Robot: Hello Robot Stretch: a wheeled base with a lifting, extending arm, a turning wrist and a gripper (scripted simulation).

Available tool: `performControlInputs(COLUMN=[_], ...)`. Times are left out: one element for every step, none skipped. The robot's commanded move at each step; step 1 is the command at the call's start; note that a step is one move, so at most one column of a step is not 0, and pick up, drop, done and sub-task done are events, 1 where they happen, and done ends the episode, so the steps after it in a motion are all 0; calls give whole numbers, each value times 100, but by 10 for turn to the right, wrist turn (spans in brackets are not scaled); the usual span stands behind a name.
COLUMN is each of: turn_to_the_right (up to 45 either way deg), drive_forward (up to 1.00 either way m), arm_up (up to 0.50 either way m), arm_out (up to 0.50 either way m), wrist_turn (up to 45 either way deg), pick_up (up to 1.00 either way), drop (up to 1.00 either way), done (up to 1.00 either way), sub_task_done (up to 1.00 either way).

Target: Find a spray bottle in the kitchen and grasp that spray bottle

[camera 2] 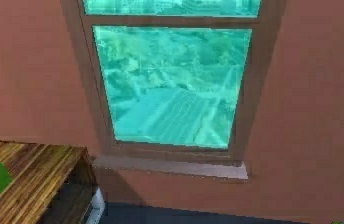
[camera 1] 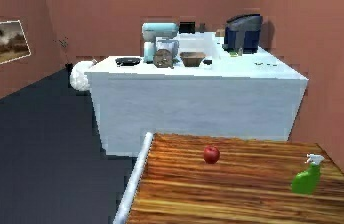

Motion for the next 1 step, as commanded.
performControlInputs(turn_to_the_right=[450], drive_forward=[0], arm_up=[0], arm_out=[0], wrist_turn=[0], pick_up=[0], drop=[0], done=[0], sub_task_done=[0])
